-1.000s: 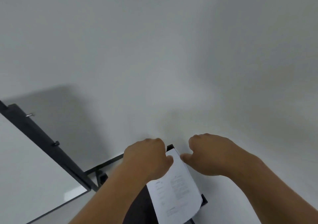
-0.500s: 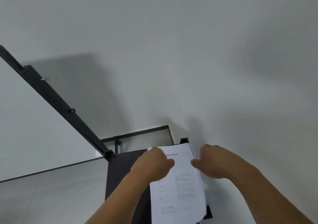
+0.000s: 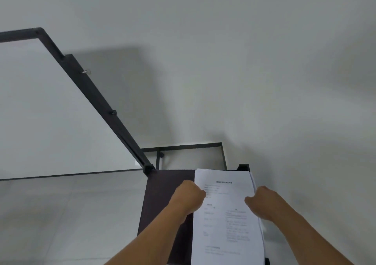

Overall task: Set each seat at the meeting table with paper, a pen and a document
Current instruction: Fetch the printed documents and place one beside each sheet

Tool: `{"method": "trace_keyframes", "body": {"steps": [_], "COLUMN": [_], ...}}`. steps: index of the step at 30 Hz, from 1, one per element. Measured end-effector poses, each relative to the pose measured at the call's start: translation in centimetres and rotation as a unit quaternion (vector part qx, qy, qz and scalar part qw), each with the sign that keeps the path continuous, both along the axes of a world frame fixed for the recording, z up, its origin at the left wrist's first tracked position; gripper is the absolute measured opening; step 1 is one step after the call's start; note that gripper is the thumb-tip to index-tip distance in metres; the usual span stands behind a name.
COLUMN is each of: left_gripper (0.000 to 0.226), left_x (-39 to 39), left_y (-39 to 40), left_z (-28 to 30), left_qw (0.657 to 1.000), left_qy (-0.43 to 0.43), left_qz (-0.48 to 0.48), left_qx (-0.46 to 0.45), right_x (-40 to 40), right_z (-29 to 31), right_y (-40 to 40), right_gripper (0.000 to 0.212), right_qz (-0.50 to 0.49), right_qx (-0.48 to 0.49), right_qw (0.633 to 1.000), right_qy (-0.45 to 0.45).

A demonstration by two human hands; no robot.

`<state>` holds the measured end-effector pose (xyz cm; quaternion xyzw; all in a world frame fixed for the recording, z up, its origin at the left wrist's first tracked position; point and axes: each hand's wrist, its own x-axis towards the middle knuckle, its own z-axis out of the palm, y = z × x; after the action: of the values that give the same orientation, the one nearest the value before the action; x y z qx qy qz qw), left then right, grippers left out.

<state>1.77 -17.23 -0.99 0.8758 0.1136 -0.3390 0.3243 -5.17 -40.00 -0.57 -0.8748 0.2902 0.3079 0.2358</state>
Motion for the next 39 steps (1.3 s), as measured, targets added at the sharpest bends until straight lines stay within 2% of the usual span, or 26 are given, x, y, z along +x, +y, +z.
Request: {"method": "trace_keyframes", "body": {"steps": [3, 5, 7, 9, 12, 15, 20, 24, 29, 39], "left_gripper": [0.024, 0.013, 0.02, 0.022, 0.006, 0.015, 0.014, 0.028, 0.033, 0.042], "left_x": [0.4, 0.5, 0.2, -0.3, -0.6, -0.7, -0.7, -1.1, -2.5, -2.5], "left_y": [0.4, 0.6, 0.7, 0.9, 0.7, 0.3, 0.2, 0.1, -0.4, 1.0], "left_z": [-1.8, -2.6, -3.8, -4.8, -5.8, -6.5, -7.2, -8.3, -7.8, -6.4], "left_qw": [0.999, 0.999, 0.999, 0.999, 0.998, 0.997, 0.995, 0.993, 1.0, 0.993], "left_qy": [-0.004, 0.021, 0.033, 0.05, 0.059, 0.061, 0.072, 0.079, 0.02, -0.011], "left_qz": [-0.025, -0.033, -0.038, -0.018, 0.005, 0.017, 0.053, 0.066, 0.004, 0.06], "left_qx": [0.02, 0.017, 0.013, -0.005, -0.026, -0.045, -0.047, -0.065, -0.015, -0.105], "right_x": [0.0, 0.0, 0.0, 0.0, -0.1, -0.2, -0.5, -1.1, -1.4, -1.2], "right_z": [-2.3, -3.7, -4.9, -5.8, -7.1, -7.7, -8.6, -9.7, -8.2, -5.7], "right_y": [-0.1, -0.1, 0.0, 0.2, 0.3, 0.2, -0.2, -0.7, 0.2, 2.9], "right_gripper": [0.03, 0.026, 0.029, 0.032, 0.034, 0.031, 0.017, 0.019, 0.019, 0.025], "right_qz": [-0.01, -0.025, -0.047, -0.068, -0.089, -0.099, -0.166, -0.193, -0.178, -0.168], "right_qx": [0.007, 0.011, 0.015, 0.022, 0.031, 0.037, 0.082, 0.132, 0.136, 0.155], "right_qw": [1.0, 1.0, 0.999, 0.997, 0.995, 0.994, 0.982, 0.971, 0.972, 0.963], "right_qy": [0.006, 0.003, -0.004, -0.012, -0.02, -0.033, -0.046, -0.041, -0.076, -0.143]}}
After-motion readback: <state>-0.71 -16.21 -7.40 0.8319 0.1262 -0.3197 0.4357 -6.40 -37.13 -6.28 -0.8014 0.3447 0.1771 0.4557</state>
